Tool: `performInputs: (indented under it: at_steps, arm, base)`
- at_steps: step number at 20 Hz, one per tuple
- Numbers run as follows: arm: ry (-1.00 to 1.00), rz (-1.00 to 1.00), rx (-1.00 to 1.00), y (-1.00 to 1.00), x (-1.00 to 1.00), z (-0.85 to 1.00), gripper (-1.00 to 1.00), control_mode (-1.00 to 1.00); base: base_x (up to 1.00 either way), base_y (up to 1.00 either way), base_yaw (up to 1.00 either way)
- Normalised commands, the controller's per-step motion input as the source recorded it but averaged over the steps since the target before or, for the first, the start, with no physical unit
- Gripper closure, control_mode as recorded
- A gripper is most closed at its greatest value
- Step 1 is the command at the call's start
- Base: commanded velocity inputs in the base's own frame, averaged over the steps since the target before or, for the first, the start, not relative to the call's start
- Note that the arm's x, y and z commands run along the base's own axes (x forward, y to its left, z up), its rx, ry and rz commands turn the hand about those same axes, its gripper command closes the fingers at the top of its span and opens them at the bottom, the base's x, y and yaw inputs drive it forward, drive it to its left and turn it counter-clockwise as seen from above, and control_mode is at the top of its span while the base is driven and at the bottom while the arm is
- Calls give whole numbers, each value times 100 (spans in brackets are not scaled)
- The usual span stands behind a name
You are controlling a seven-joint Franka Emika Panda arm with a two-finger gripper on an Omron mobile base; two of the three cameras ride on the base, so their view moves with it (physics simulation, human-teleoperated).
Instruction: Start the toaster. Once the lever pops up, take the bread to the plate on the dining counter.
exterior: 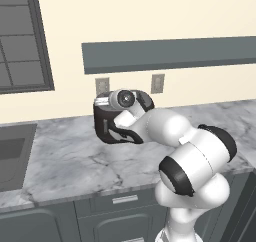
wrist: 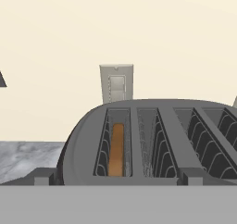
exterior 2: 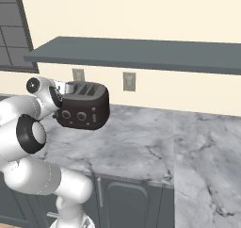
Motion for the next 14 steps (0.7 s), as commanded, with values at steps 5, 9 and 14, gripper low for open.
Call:
performInputs:
  at_steps: [5, 9, 14]
  arm:
    - [0, 0, 0, 0, 0, 0, -100, -100]
    - [0, 0, 0, 0, 0, 0, -100, -100]
    - [0, 0, 0, 0, 0, 0, -100, -100]
  base:
    - [0, 0, 0]
    - [0, 0, 0]
    - [0, 0, 0]
